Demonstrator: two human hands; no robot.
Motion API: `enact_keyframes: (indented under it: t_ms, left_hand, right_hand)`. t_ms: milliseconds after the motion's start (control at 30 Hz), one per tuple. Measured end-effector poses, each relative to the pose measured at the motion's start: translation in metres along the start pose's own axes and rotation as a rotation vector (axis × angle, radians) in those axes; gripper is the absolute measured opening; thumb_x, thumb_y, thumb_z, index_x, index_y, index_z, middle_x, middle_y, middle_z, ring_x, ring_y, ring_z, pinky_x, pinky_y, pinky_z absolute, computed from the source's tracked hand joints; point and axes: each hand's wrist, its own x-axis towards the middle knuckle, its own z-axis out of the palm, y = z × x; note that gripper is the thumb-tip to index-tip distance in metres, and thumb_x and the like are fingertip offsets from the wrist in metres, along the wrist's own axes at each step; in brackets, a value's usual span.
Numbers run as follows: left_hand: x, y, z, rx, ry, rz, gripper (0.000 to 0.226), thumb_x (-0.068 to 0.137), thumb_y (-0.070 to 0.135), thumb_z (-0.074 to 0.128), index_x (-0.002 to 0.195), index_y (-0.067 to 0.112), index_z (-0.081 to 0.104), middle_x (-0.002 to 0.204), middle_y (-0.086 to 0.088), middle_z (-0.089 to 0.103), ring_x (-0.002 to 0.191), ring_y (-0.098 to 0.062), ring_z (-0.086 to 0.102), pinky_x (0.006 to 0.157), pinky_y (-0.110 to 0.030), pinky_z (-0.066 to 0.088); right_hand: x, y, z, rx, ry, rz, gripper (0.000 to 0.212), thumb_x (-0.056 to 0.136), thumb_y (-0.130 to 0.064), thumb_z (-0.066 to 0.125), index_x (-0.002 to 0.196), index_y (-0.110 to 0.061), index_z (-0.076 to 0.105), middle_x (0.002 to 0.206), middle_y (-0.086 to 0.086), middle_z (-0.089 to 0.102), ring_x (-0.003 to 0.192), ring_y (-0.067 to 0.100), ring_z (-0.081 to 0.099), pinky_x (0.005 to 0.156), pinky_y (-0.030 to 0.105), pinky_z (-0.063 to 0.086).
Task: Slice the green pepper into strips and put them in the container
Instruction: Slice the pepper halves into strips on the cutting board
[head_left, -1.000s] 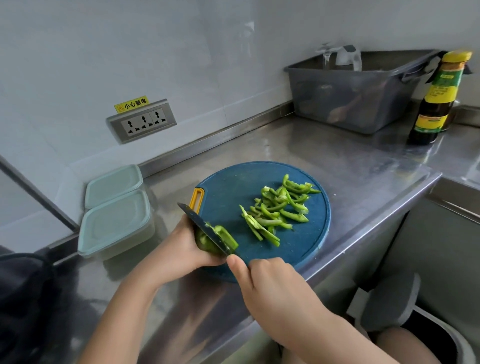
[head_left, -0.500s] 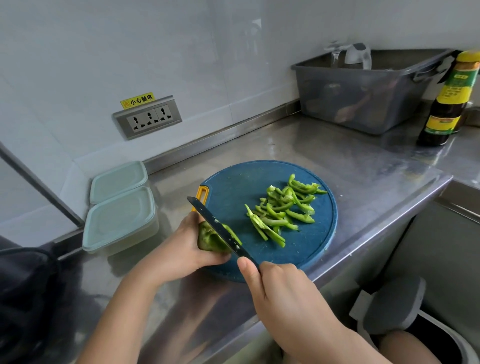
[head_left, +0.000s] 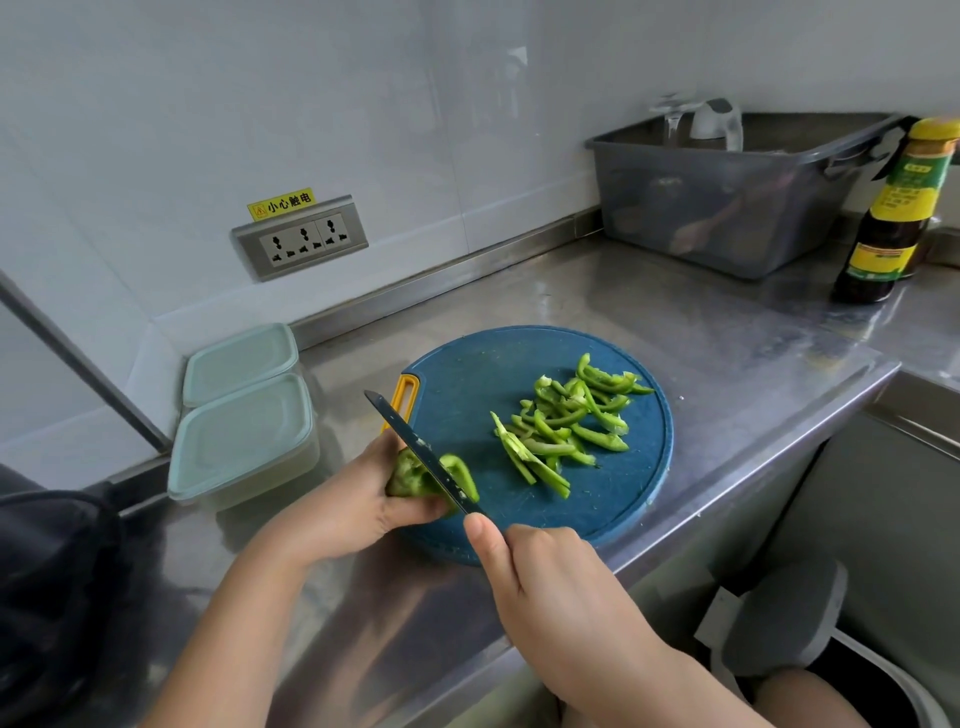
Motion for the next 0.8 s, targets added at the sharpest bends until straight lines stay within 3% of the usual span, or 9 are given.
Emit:
enact_keyframes:
  t_ms: [100, 300, 500, 633, 733, 800]
  left_hand:
    - [0.001, 0.001, 0.001, -0.031, -0.015, 0.026, 0.038, 0.078, 0.021, 0.075, 0.104, 0.014, 0.048, 0.082, 0.015, 0.059, 0.082, 0.000, 0.057, 0.077, -0.013, 0.043]
    - [0.001, -0.003, 0.000, -0.046, -0.046, 0.037, 0.065, 0.067, 0.034, 0.082, 0.119, 0.025, 0.043, 0.110, 0.003, 0.064, 0.108, -0.011, 0.060, 0.097, -0.033, 0.046]
    - [0.000, 0.002, 0.009, 0.182, 0.082, 0.039, 0.087, 0.051, 0.046, 0.087, 0.120, 0.038, 0.036, 0.110, 0.011, 0.056, 0.102, -0.005, 0.058, 0.090, -0.029, 0.049]
    - [0.000, 0.003, 0.009, 0.262, 0.117, 0.026, 0.071, 0.057, 0.047, 0.083, 0.111, 0.045, 0.037, 0.110, 0.017, 0.053, 0.101, -0.001, 0.057, 0.083, -0.020, 0.047]
    - [0.002, -0.004, -0.001, 0.201, 0.074, 0.012, 0.059, 0.057, 0.055, 0.079, 0.105, 0.037, 0.049, 0.106, 0.011, 0.062, 0.100, -0.007, 0.060, 0.089, -0.031, 0.049]
    - [0.003, -0.008, -0.006, 0.227, 0.079, -0.011, 0.056, 0.053, 0.064, 0.074, 0.096, 0.034, 0.055, 0.101, 0.003, 0.060, 0.093, -0.011, 0.059, 0.083, -0.032, 0.048]
  right_hand:
    - [0.002, -0.002, 0.004, -0.016, 0.010, 0.003, 0.055, 0.092, -0.060, 0.012, 0.063, -0.017, 0.031, 0.066, 0.001, 0.039, 0.076, 0.028, 0.045, 0.069, 0.036, 0.038]
    - [0.004, -0.005, 0.007, -0.017, 0.026, 0.011, 0.055, 0.090, -0.061, 0.011, 0.063, -0.018, 0.031, 0.065, -0.001, 0.038, 0.073, 0.025, 0.044, 0.069, 0.036, 0.039]
    - [0.006, -0.004, 0.004, -0.003, 0.019, 0.019, 0.055, 0.092, -0.061, 0.013, 0.061, -0.019, 0.032, 0.063, -0.001, 0.037, 0.071, 0.026, 0.042, 0.069, 0.036, 0.039]
    - [0.004, -0.001, 0.002, 0.017, 0.017, 0.028, 0.056, 0.091, -0.061, 0.014, 0.061, -0.017, 0.032, 0.064, 0.000, 0.037, 0.071, 0.025, 0.042, 0.070, 0.037, 0.040]
    - [0.001, 0.001, -0.001, 0.052, 0.005, 0.039, 0.057, 0.089, -0.062, 0.014, 0.061, -0.016, 0.032, 0.063, 0.000, 0.038, 0.070, 0.024, 0.042, 0.069, 0.037, 0.040]
    - [0.000, 0.001, -0.002, 0.077, -0.004, 0.038, 0.057, 0.088, -0.063, 0.014, 0.060, -0.016, 0.031, 0.062, 0.000, 0.038, 0.068, 0.023, 0.042, 0.069, 0.037, 0.041]
